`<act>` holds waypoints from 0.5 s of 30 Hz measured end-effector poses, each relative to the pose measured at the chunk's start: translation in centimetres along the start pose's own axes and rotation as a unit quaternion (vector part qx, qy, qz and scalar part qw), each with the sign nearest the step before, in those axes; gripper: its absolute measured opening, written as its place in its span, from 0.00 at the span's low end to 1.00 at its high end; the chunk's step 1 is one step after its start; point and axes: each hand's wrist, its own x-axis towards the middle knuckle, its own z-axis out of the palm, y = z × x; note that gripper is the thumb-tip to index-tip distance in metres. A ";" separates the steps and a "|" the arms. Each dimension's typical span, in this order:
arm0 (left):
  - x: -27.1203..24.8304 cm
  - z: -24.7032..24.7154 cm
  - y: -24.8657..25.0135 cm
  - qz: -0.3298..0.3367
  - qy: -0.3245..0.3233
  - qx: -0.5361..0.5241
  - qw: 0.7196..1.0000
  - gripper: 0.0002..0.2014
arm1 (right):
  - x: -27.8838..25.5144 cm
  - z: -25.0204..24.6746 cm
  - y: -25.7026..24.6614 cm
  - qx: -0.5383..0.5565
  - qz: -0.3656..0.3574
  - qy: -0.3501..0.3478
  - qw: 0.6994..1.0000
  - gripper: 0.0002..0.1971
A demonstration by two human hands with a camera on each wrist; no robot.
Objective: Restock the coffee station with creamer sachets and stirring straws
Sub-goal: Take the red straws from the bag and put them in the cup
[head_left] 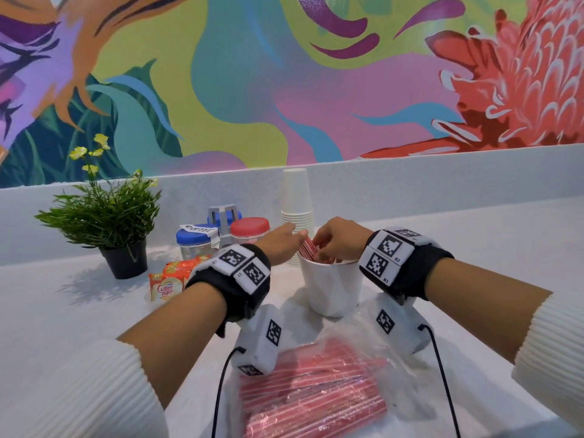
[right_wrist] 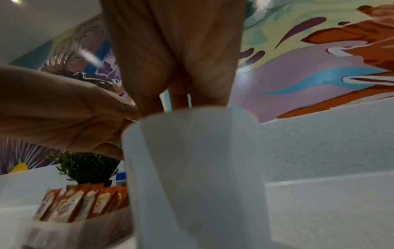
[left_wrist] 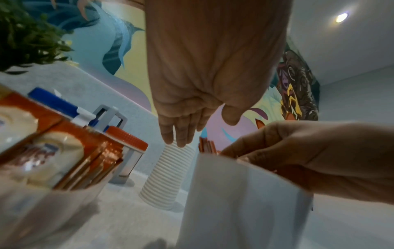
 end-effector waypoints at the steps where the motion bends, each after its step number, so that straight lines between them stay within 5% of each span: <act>1: -0.8 -0.5 0.5 0.002 0.007 0.004 1.000 0.25 | -0.5 -0.3 -0.1 0.014 -0.005 0.014 1.000 0.16; 8: -6.1 -4.0 4.1 0.010 0.010 -0.061 0.998 0.15 | -5.7 -3.0 -0.8 0.140 -0.005 0.134 0.981 0.12; 15: -12.5 -2.6 4.8 -0.001 -0.010 -0.121 0.993 0.12 | -11.8 -2.9 -0.1 0.242 0.131 0.070 0.959 0.06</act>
